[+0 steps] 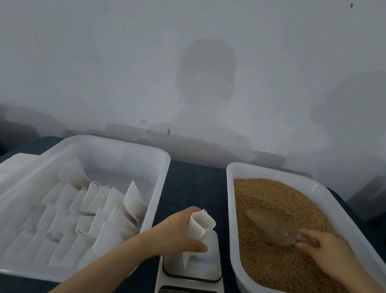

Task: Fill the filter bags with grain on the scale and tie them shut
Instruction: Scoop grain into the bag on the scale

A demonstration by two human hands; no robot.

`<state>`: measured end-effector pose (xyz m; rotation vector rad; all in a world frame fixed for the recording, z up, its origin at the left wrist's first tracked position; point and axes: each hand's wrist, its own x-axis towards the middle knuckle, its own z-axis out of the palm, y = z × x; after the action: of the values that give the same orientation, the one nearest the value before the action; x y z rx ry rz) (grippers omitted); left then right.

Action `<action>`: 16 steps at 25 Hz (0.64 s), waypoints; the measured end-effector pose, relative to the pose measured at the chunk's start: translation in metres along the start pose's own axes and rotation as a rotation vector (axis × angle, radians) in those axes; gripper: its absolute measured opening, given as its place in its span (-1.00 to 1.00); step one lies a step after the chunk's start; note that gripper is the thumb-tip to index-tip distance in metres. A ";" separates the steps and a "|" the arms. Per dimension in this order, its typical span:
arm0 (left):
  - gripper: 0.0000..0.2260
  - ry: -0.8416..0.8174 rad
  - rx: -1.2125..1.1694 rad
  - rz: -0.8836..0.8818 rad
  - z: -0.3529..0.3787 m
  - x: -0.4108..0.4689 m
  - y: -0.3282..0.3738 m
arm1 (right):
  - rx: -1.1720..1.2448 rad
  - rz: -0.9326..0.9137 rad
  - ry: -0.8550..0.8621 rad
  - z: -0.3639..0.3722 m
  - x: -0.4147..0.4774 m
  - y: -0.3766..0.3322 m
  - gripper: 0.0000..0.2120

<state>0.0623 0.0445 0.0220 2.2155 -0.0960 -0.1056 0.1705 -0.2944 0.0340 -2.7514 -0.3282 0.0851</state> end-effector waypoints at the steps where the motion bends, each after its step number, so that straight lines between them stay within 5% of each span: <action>1: -0.48 -0.002 -0.004 0.001 0.000 0.000 0.000 | -0.002 -0.002 -0.002 -0.002 -0.003 -0.001 -0.69; 9: -0.44 -0.022 -0.008 0.000 -0.001 -0.001 0.001 | 0.068 -0.055 0.064 -0.030 -0.038 -0.028 -0.73; 16: -0.44 -0.068 -0.032 0.002 0.002 -0.001 0.001 | 0.007 -0.280 -0.059 -0.064 -0.053 -0.087 -0.64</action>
<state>0.0615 0.0427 0.0213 2.1799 -0.1328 -0.1799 0.1066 -0.2507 0.1264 -2.6699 -0.7228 0.0935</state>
